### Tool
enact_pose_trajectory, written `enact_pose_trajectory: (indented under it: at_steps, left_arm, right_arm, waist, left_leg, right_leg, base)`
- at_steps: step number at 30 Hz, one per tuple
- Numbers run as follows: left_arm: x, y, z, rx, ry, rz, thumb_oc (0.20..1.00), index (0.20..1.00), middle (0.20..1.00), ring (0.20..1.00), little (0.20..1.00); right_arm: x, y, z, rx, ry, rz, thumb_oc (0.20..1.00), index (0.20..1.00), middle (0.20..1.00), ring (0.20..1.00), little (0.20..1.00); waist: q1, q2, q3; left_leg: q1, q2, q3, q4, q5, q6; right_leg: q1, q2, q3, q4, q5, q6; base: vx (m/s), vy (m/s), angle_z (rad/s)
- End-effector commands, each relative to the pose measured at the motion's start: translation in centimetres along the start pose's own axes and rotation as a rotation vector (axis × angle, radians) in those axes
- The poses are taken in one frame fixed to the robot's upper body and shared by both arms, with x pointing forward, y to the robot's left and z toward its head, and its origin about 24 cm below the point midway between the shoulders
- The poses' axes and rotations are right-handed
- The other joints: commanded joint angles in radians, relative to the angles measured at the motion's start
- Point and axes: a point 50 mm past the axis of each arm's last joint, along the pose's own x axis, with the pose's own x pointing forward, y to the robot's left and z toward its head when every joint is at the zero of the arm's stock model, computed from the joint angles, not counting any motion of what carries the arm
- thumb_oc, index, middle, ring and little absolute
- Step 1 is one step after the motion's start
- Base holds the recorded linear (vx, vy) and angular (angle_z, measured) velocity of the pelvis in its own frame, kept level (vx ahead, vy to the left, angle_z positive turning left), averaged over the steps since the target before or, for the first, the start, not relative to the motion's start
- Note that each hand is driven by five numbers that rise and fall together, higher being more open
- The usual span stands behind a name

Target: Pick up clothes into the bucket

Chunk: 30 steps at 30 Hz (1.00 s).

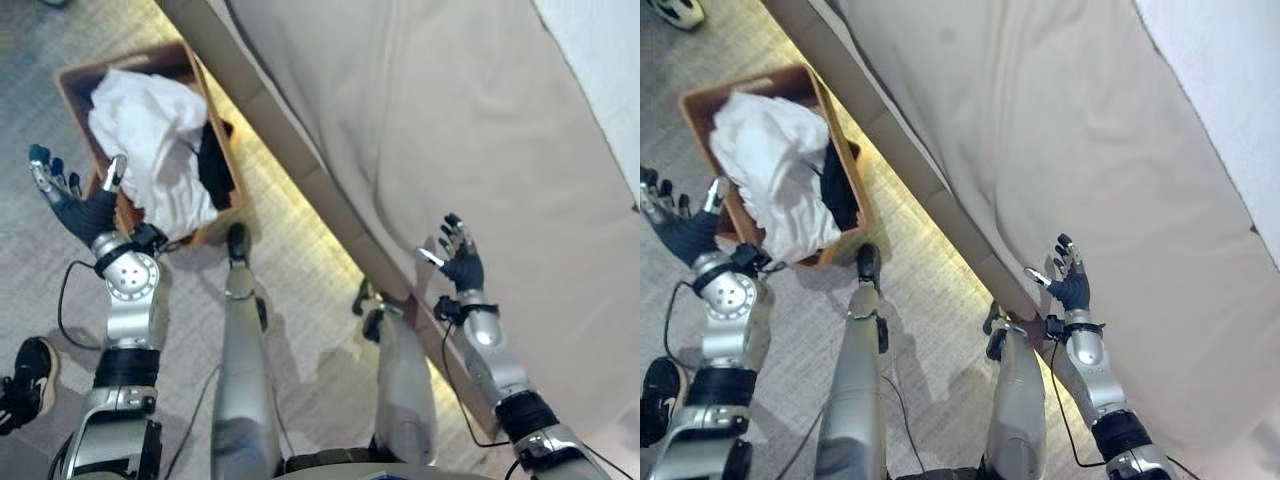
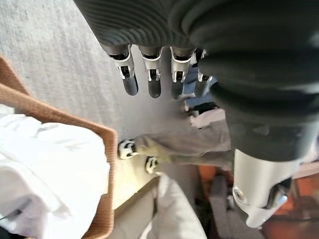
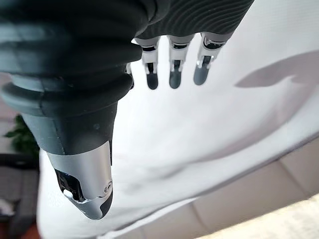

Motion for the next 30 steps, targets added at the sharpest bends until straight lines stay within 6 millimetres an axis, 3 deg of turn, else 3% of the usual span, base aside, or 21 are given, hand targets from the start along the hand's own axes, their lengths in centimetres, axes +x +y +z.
enact_pose_trajectory:
  at_steps: [1,3,4,6,9,13,17,18,22,30]
  left_arm:
    - [-0.2,-2.2,2.6,-0.093,-0.140,-0.183,1.000,1.000,1.000,1.000,1.000]
    - [-1.0,-2.7,2.2,-0.090,-0.124,-0.255,1.000,1.000,1.000,1.000,1.000]
    - [-1.4,-2.9,2.1,-0.099,-0.110,-0.287,1.000,1.000,1.000,1.000,1.000]
    - [-2.3,-3.7,1.9,-0.151,-0.078,-0.358,1.000,1.000,1.000,1.000,1.000]
    - [-4.6,-4.9,0.7,-0.187,0.008,-0.503,1.000,1.000,1.000,1.000,1.000]
    - [-6.4,-5.0,-1.0,-0.192,0.111,-0.579,1.000,1.000,1.000,1.000,1.000]
    - [-10.1,-3.6,-4.4,-0.139,0.312,-0.697,1.000,1.000,1.000,1.000,1.000]
    - [-10.1,-3.6,-4.4,-0.139,0.312,-0.697,1.000,1.000,1.000,1.000,1.000]
    - [-13.9,-1.6,-6.5,-0.095,0.499,-0.804,1.000,1.000,1.000,1.000,1.000]
    - [-17.8,0.9,-8.5,-0.025,0.676,-0.825,1.000,1.000,1.000,1.000,1.000]
  right_arm:
    - [-0.1,-2.0,0.8,0.011,-0.049,-0.078,1.000,1.000,1.000,1.000,1.000]
    - [-0.3,-2.6,0.8,0.001,-0.050,-0.090,1.000,1.000,1.000,1.000,1.000]
    - [-0.4,-2.8,0.9,-0.005,-0.051,-0.087,1.000,1.000,1.000,1.000,1.000]
    - [-0.4,-3.1,1.2,-0.016,-0.065,-0.088,1.000,1.000,1.000,1.000,1.000]
    - [-0.9,-3.6,1.4,-0.034,-0.071,-0.080,1.000,1.000,1.000,1.000,1.000]
    - [-1.6,-3.7,0.4,-0.037,-0.021,-0.053,1.000,1.000,1.000,1.000,1.000]
    - [-2.5,-3.2,-1.6,-0.038,0.078,0.001,1.000,1.000,1.000,1.000,1.000]
    - [-2.5,-3.2,-1.6,-0.038,0.078,0.001,1.000,1.000,1.000,1.000,1.000]
    - [-4.1,-2.6,-3.7,-0.066,0.186,0.059,1.000,1.000,1.000,1.000,1.000]
    - [-6.1,-1.9,-5.3,-0.089,0.273,0.114,1.000,1.000,1.000,1.000,1.000]
  waist:
    - [0.029,0.005,-0.005]
    - [0.029,0.011,-0.005]
    - [0.029,0.014,-0.005]
    - [0.027,0.016,-0.005]
    - [0.012,0.017,-0.054]
    - [-0.004,0.018,-0.113]
    - [-0.034,0.027,-0.219]
    - [-0.035,0.025,-0.221]
    - [-0.064,0.044,-0.320]
    - [-0.082,0.060,-0.396]
  left_leg:
    - [0.061,0.017,0.049,0.084,-0.137,0.005]
    - [0.111,0.010,0.061,0.053,-0.101,0.013]
    - [0.156,0.015,0.059,0.048,-0.126,0.004]
    - [0.199,0.006,0.071,0.023,-0.095,0.013]
    - [0.321,0.012,0.086,-0.039,-0.085,0.009]
    - [0.405,0.024,0.103,-0.087,-0.075,0.003]
    - [0.541,0.036,0.148,-0.148,-0.080,-0.004]
    - [0.540,0.033,0.148,-0.151,-0.076,-0.002]
    - [0.664,0.048,0.207,-0.201,-0.086,-0.004]
    - [0.789,0.087,0.264,-0.235,-0.103,-0.016]
  right_leg:
    - [0.074,-0.058,-0.035,-0.130,0.200,0.038]
    - [0.122,-0.067,-0.048,-0.161,0.234,0.029]
    - [0.165,-0.063,-0.043,-0.162,0.212,0.039]
    - [0.208,-0.072,-0.054,-0.186,0.238,0.030]
    - [0.311,-0.065,-0.055,-0.232,0.240,0.032]
    - [0.385,-0.050,-0.054,-0.285,0.251,0.036]
    - [0.480,-0.017,-0.032,-0.371,0.288,0.048]
    - [0.478,-0.020,-0.032,-0.373,0.291,0.048]
    - [0.540,0.014,0.014,-0.433,0.293,0.049]
    - [0.612,0.064,0.060,-0.483,0.251,0.036]
  base:
    - [0.04,0.033,0.09]
    - [0.01,0.036,0.10]
    - [-0.04,0.033,0.07]
    - [0.04,0.021,0.04]
    - [0.12,0.000,-0.02]
    - [0.13,-0.009,-0.11]
    - [0.11,-0.017,-0.23]
    - [0.13,-0.031,-0.31]
    - [0.13,-0.024,-0.48]
    - [0.10,-0.062,-0.35]
